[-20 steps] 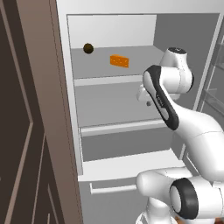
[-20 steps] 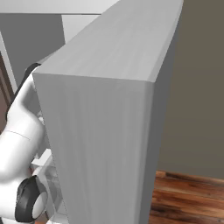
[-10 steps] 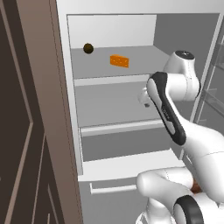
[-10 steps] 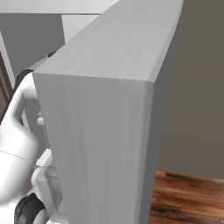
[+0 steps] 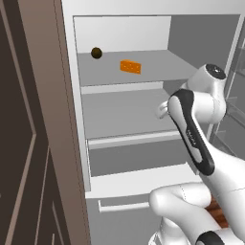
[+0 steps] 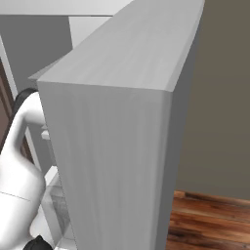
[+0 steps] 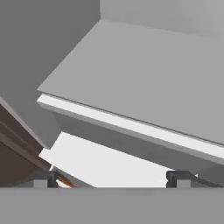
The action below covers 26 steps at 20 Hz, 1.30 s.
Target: Pick the cheese from the fridge and the cheese grater from the cabinet and place them next to the salad bowl.
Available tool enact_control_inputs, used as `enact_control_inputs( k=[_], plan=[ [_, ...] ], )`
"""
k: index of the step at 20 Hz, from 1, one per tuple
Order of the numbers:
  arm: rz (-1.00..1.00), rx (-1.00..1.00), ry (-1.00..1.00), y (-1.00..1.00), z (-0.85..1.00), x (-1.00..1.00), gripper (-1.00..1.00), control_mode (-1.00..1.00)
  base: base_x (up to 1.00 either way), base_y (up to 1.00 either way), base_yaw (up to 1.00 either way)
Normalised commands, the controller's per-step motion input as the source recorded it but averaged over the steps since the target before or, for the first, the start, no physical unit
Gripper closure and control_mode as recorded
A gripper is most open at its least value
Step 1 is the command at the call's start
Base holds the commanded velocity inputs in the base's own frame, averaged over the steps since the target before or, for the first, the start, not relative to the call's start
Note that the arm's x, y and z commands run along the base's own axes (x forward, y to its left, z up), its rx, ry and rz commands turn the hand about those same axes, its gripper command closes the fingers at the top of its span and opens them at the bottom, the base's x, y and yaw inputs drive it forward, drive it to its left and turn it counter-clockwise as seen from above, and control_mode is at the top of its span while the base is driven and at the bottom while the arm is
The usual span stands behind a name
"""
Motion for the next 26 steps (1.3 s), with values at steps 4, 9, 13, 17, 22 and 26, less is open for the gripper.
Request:
enact_control_inputs(
  k=[4, 9, 13, 17, 22, 26],
  plan=[
    [0.1, -0.06, -0.09, 0.12, 0.31, -0.05, -1.0, -1.0, 0.0, 0.0, 0.0],
    [0.0, -0.06, -0.03, 0.14, 0.24, 0.0, -1.0, -1.0, 0.0, 0.0, 0.0],
    [0.0, -0.08, -0.08, 0.07, 0.46, 0.0, -1.0, -1.0, 0.0, 0.0, 0.0],
    [0.0, -0.01, -0.08, 0.01, 0.31, 0.0, -1.0, -1.0, 0.0, 0.0, 0.0],
    [0.02, 0.0, -0.16, 0.0, 0.26, 0.0, -1.0, -1.0, 0.0, 0.0, 0.0],
    [0.09, 0.0, -0.14, 0.0, 0.2, 0.0, -1.0, -1.0, 0.0, 0.0, 0.0]
  ],
)
